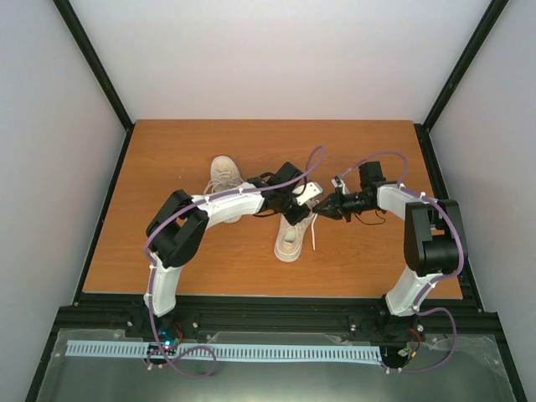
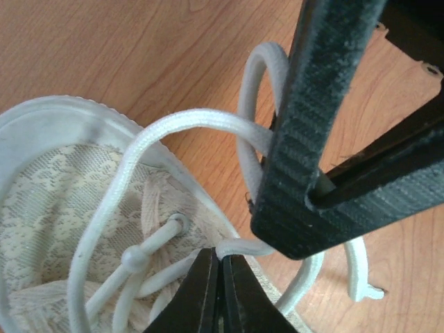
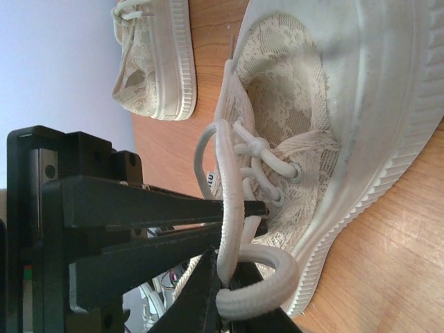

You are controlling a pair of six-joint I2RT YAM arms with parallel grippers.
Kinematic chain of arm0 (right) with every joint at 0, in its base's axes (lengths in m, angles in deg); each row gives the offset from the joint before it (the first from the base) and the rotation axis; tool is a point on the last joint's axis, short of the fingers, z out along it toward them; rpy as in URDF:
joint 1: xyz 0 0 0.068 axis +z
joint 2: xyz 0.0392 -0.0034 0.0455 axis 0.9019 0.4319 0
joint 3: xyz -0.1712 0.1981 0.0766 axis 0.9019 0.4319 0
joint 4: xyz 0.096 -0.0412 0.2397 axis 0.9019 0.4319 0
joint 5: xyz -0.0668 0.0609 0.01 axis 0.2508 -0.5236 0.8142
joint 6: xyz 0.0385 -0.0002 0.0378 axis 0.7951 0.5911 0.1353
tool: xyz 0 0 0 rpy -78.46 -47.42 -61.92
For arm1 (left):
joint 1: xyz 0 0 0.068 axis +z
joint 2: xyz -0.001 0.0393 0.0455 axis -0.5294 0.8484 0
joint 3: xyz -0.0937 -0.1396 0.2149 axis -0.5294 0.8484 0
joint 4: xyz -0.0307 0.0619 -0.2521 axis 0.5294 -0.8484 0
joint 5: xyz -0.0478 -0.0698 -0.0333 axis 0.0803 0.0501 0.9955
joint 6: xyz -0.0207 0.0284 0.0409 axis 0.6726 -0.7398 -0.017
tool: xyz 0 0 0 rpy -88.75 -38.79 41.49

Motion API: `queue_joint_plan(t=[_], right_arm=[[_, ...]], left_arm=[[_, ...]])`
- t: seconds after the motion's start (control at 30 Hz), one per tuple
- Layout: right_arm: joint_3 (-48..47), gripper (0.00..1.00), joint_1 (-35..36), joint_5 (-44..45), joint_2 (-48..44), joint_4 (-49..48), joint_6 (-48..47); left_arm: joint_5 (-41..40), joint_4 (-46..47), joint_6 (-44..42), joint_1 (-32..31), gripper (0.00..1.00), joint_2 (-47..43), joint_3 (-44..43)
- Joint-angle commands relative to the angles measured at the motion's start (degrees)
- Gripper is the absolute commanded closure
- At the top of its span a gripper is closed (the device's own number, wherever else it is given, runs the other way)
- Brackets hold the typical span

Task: Tie the shoes
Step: Tie the shoelace on the shoe.

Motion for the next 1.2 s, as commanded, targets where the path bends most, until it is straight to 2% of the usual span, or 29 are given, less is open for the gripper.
queue_joint_plan(t=[0.0,0.13,0.2,0.27,0.47,0.63,0.7,0.9,1.03,1.17], right_arm=[[0.3,0.97,-0.5,0.6,-1.2,0.8,-1.6],[0.0,0.96,-0.6,2.1,-1.7,2.7,-3.7],[0.0,0.89,-0.5,2.3,-1.8,2.9,-4.4],[0.3,0.78,-0.5,2.6,-2.3,2.6,-4.4],[0.7,0.71,-0.5,3.0,-3.7,1.8,-4.5],[1.4,0.4,-0.5,4.5,-5.7,2.5,-6.3],[2.3,0.32,-0.5,5.8,-7.1,2.9,-7.5],[5.2,0.29,2.4,13.9,-12.2,7.2,-11.3],[6.5,0.3,6.1,19.3,-13.1,7.6,-11.0],[7.0,0.32,7.8,21.2,-12.3,6.5,-10.7]], left_arm=[[-0.7,-1.1,2.4,-1.1,0.99,-1.1,-1.9],[2.3,-1.2,6.7,-1.1,0.99,-4.8,-2.7],[4.4,-1.4,8.9,-0.9,0.99,-6.3,-2.7],[6.5,-1.8,10.8,-0.7,0.99,-7.3,-2.6],[7.6,-3.2,11.9,0.0,0.99,-9.9,-1.7],[10.5,-10.5,14.7,2.0,0.99,-11.2,-5.4],[12.6,-13.0,16.7,3.1,0.99,-11.3,-7.1],[16.9,-19.0,21.7,6.5,0.99,-11.0,-10.5],[18.9,-23.3,24.1,8.5,0.99,-11.0,-14.1],[21.7,-25.7,25.9,10.2,0.99,-10.7,-17.0]])
